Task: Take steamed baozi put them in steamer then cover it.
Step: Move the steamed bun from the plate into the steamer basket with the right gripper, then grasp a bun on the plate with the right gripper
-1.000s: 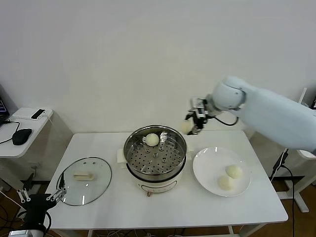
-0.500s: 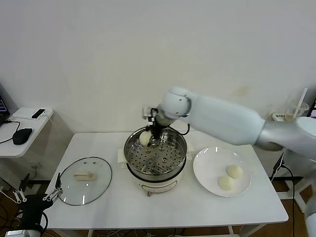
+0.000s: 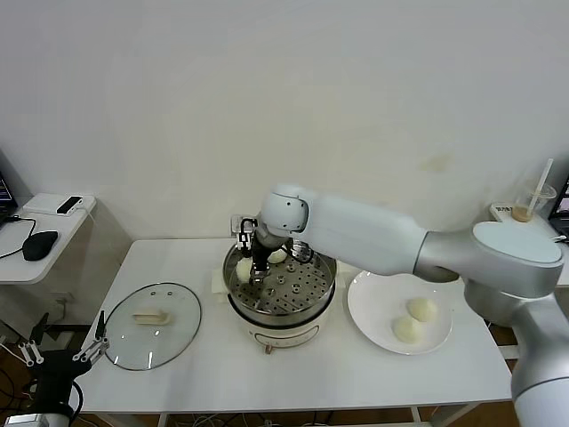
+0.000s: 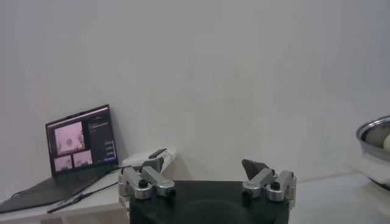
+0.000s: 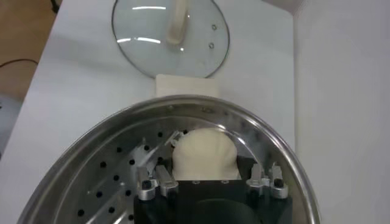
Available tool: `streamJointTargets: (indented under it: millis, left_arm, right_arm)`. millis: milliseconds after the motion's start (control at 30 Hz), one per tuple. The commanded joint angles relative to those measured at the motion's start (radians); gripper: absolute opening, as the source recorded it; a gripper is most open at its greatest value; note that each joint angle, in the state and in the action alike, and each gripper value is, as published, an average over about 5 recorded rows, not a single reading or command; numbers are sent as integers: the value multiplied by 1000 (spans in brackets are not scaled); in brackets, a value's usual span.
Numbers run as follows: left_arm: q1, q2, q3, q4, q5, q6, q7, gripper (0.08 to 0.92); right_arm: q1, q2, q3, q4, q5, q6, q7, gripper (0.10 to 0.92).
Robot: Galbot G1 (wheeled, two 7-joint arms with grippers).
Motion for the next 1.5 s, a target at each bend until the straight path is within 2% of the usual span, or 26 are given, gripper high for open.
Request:
streamJointTargets:
  millis: [33, 467, 700, 867, 1067, 1300, 1500]
  left_arm:
    - [-2, 1, -1, 1, -1, -1, 0, 823]
    - [-4, 2, 1, 3, -1, -1, 0, 823]
    - [-3, 4, 0, -2, -3, 0, -2, 823]
    - [-5, 15, -1, -1, -6, 1, 0, 823]
    - [-12, 25, 11, -4, -9, 3, -1, 823]
    - [-22, 29, 47, 0, -1, 6, -1, 823]
    - [-27, 30, 64, 4, 3, 11, -2, 823]
  right_arm:
    - [-25, 38, -11, -52, -34, -10, 2, 650]
    - [-24, 31, -5, -56, -45, 10, -13, 668]
    - [62, -58, 8, 24, -89, 84, -164, 805]
    - [185, -210, 15, 126, -115, 179, -273, 822]
    - [269, -483, -12, 314, -149, 276, -360, 823]
    - [200, -777, 2, 431, -262, 356, -393, 823]
    - [63, -910, 43, 468, -345, 371, -368, 823]
